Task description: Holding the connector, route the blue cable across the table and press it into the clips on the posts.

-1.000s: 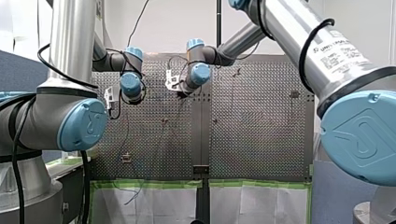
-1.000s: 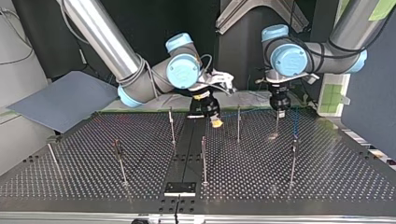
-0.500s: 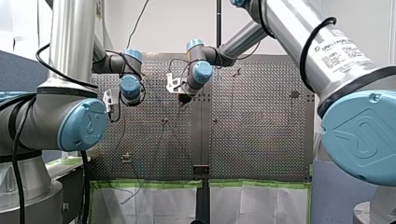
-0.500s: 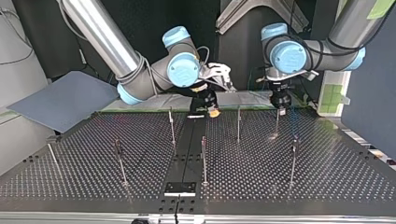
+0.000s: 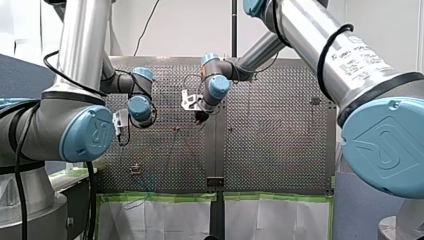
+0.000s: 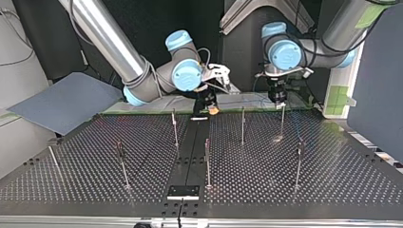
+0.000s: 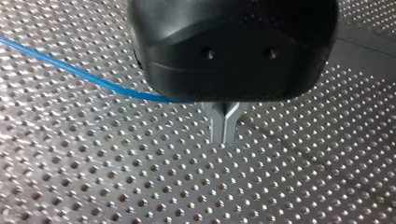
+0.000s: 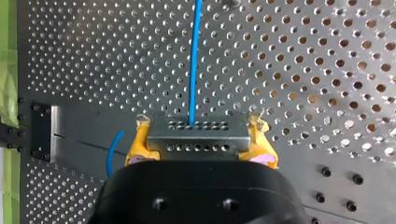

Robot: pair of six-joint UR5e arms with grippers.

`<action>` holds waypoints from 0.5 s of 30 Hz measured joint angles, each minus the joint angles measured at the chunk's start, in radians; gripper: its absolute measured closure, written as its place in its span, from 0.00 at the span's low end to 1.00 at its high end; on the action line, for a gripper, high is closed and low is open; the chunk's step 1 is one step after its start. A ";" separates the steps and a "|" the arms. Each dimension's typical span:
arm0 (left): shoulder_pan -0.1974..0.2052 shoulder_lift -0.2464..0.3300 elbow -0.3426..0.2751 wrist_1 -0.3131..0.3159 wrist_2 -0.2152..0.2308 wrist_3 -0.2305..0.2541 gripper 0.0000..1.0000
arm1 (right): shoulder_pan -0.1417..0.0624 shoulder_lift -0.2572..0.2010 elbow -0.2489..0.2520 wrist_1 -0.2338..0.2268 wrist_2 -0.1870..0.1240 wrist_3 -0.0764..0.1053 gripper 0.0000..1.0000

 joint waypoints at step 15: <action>0.006 -0.124 0.030 0.124 0.078 -0.041 0.95 | -0.021 0.053 0.000 -0.014 0.002 0.006 1.00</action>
